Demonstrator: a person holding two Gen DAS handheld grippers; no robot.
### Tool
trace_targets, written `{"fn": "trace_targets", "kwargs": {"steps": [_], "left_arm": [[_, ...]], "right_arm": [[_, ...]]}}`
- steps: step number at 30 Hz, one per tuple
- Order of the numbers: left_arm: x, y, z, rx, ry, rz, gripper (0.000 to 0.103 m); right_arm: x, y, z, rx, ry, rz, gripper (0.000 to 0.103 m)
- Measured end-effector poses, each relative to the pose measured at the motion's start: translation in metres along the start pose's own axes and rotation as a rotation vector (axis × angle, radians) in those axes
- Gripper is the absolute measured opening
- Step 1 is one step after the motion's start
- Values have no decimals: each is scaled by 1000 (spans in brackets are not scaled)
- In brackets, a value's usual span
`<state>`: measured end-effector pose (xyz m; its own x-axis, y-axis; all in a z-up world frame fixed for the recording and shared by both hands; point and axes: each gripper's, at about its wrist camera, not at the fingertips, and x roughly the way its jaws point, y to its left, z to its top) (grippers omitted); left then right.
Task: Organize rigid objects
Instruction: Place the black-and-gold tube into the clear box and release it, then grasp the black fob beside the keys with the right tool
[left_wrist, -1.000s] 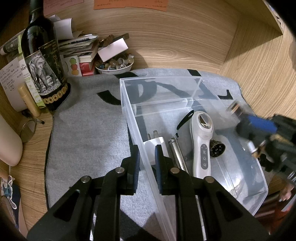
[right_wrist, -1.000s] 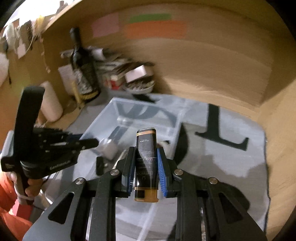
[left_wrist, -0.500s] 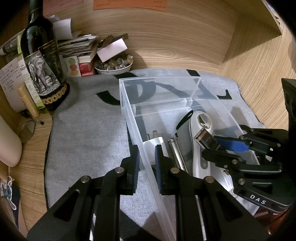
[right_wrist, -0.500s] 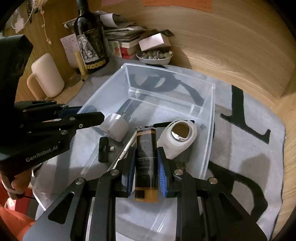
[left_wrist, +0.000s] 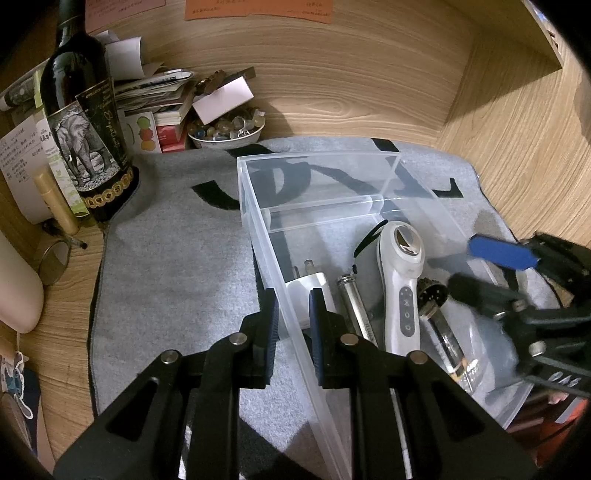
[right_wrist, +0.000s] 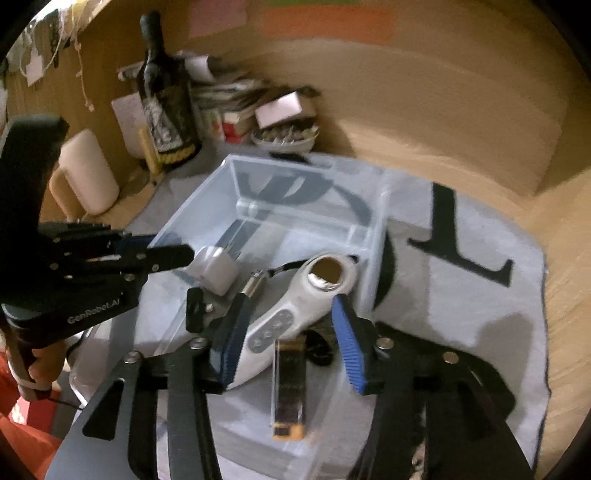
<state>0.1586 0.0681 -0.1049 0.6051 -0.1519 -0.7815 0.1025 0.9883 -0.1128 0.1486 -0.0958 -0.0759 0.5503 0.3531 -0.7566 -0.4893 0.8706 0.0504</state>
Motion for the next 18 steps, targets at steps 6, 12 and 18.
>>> {"fn": "trace_targets", "kwargs": {"steps": [6, 12, 18], "left_arm": [[0, 0, 0, 0, 0, 0, 15], [0, -1, 0, 1, 0, 0, 15], [0, -1, 0, 1, 0, 1, 15]], "right_arm": [[-33, -21, -3, 57, -93, -99, 62], [-60, -58, -20, 158, -129, -209, 67], [-63, -91, -56, 273, -68, -277, 67]]}}
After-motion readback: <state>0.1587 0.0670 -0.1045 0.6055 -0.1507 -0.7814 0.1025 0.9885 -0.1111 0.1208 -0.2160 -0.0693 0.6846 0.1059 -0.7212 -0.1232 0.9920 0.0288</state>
